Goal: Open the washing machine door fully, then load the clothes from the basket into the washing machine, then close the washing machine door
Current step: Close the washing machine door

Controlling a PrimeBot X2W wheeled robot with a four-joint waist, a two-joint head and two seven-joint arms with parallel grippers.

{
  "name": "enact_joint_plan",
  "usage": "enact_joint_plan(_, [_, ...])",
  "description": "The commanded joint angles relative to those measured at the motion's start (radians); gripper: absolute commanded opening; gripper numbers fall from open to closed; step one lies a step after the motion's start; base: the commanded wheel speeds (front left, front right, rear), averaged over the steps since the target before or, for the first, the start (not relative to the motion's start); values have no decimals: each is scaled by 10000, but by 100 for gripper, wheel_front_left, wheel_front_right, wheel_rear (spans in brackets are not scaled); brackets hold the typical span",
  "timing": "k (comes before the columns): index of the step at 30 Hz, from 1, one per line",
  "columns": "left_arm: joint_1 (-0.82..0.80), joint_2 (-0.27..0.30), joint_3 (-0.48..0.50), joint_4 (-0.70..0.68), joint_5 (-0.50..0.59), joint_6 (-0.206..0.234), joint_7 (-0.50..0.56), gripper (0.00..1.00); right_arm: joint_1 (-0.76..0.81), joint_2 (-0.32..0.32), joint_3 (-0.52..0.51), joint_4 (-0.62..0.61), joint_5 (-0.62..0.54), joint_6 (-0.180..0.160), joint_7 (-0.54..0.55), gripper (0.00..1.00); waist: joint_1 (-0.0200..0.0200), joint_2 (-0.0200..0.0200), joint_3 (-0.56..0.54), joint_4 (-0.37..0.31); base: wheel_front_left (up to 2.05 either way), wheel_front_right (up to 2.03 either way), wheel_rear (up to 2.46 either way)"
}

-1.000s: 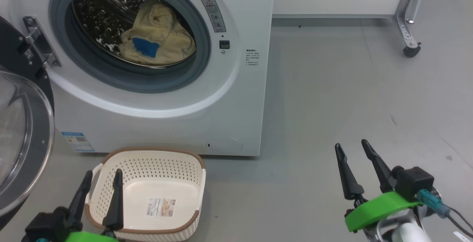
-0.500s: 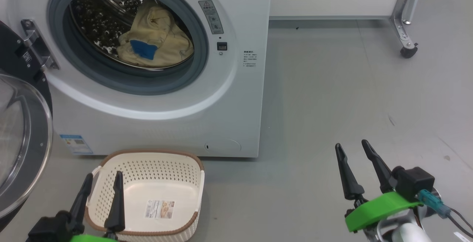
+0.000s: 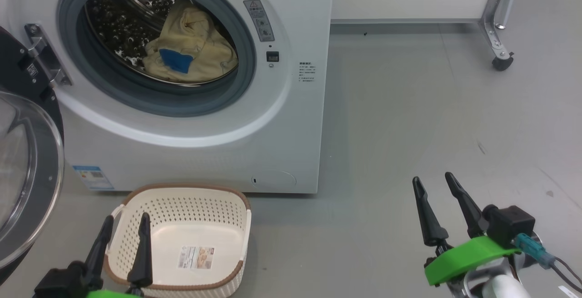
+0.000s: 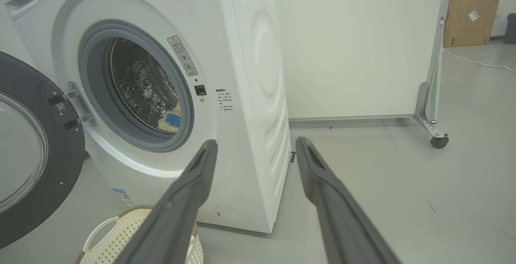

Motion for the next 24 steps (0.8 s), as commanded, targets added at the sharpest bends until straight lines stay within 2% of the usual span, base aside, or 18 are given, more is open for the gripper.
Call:
enact_joint_plan(1, [-338,53,461,-222,135,-56,-110,100,-359,-18,226,-310,37,4,-67,100,0,0,0,-10,0,0,0])
enact_joint_plan(24, [-471,16,391,266,99,-368,-111,100,-406,-18,281,-274,54,4,-67,100,0,0,60,-21,0,0,0])
